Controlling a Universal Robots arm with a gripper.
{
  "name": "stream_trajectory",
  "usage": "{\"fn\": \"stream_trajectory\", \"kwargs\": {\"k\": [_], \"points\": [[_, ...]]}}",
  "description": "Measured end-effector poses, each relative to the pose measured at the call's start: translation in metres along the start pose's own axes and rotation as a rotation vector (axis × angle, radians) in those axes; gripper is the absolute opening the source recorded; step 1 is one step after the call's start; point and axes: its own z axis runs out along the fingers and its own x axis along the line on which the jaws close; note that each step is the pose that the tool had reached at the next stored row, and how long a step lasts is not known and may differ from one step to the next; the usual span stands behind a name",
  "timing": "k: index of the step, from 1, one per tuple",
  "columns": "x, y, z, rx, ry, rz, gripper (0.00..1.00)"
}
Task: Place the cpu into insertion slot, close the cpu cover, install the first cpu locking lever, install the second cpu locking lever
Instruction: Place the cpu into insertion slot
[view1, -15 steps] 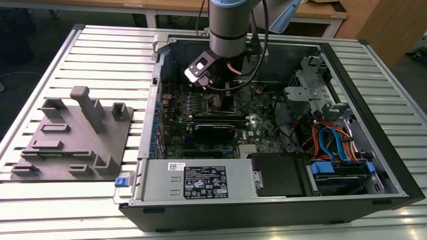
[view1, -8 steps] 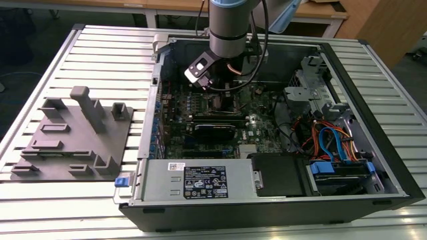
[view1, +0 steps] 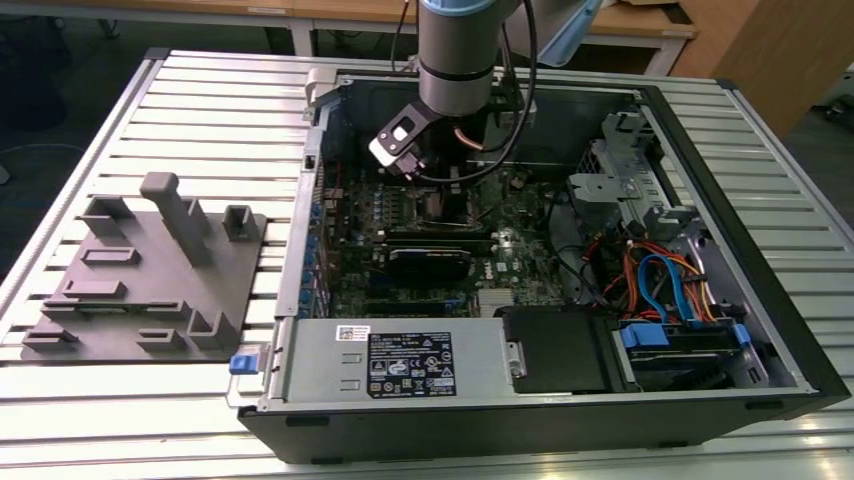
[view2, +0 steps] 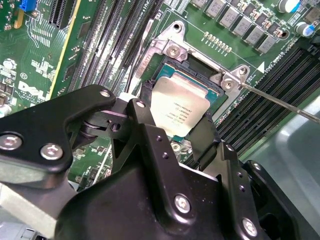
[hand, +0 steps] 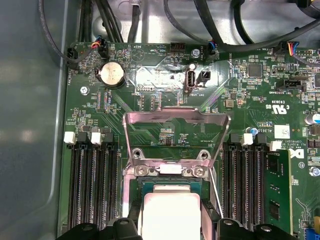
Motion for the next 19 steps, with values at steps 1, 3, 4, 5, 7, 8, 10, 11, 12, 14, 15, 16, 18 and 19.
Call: {"fn": "stream_trajectory", "kwargs": {"k": [1, 3, 4, 5, 7, 8, 10, 11, 12, 14, 15, 16, 18, 19], "points": [[0.0000, 0.0000, 0.0000, 0.0000, 0.0000, 0.000, 0.54], [0.0000, 0.0000, 0.0000, 0.0001, -0.0001, 0.000, 0.54], [-0.0001, -0.0001, 0.0002, 0.0001, 0.0000, 0.000, 0.54], [0.0000, 0.0000, 0.0003, 0.0000, 0.0000, 0.000, 0.54], [0.0000, -0.0001, 0.0010, 0.0000, 0.0009, 0.000, 0.54], [0.0000, -0.0001, 0.0016, 0.0000, 0.0018, 0.000, 0.54], [0.0000, -0.0002, 0.0026, 0.0000, 0.0028, 0.000, 0.54], [-0.0001, -0.0003, 0.0028, 0.0002, 0.0027, 0.000, 0.54], [-0.0001, -0.0003, 0.0029, 0.0003, 0.0026, 0.000, 0.54], [-0.0001, -0.0003, 0.0031, 0.0002, 0.0027, 0.000, 0.54], [0.0000, -0.0003, 0.0031, 0.0001, 0.0028, 0.000, 0.54], [0.0000, -0.0003, 0.0032, 0.0001, 0.0028, 0.000, 0.54], [0.0000, -0.0006, 0.0029, -0.0002, 0.0033, 0.000, 0.54], [0.0000, -0.0008, 0.0026, -0.0003, 0.0034, 0.000, 0.54]]}}
